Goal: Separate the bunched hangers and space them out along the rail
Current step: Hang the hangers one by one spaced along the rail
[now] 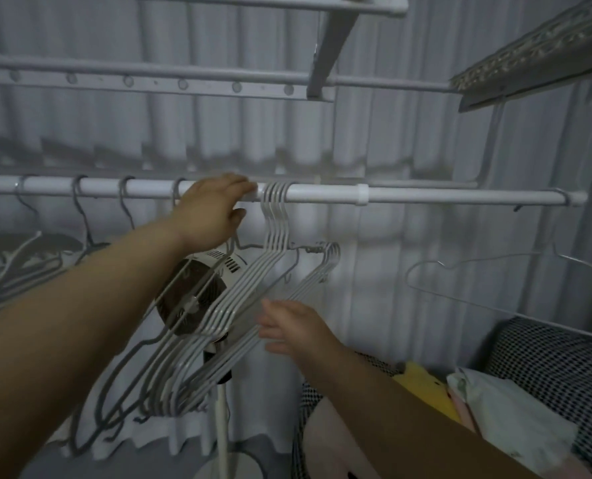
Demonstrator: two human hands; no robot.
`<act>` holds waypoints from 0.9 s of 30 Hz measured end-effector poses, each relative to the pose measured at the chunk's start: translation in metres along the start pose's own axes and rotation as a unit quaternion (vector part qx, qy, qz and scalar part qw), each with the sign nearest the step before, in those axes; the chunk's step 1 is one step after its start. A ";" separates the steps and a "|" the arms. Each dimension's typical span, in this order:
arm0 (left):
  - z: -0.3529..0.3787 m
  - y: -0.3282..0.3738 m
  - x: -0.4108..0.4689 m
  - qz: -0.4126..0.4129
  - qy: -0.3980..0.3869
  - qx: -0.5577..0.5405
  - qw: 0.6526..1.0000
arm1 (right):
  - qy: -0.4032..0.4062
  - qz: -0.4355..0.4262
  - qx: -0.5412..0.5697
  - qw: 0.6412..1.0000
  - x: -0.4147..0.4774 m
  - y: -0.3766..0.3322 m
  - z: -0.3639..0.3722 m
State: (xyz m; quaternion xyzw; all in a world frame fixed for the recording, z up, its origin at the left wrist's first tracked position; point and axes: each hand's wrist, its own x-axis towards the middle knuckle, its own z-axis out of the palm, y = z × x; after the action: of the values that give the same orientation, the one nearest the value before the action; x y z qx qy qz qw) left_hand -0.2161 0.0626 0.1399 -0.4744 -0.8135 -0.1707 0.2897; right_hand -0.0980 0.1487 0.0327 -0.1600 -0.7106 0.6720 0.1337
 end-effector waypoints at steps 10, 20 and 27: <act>0.016 -0.006 0.010 0.022 -0.022 -0.003 0.999 | 0.025 -0.009 0.237 0.971 0.037 -0.011 0.041; 0.022 0.001 0.014 0.036 -0.012 -0.016 0.999 | 0.141 -0.071 0.126 0.979 0.011 -0.005 -0.003; 0.021 0.007 0.016 0.027 0.007 -0.027 0.999 | 0.132 -0.077 0.087 0.984 -0.001 -0.020 -0.031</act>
State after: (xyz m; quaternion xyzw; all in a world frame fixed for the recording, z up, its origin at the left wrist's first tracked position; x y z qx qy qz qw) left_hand -0.2225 0.0885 0.1342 -0.5023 -0.7936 -0.1880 0.2873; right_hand -0.0854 0.1754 0.0542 -0.1796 -0.6355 0.6922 0.2911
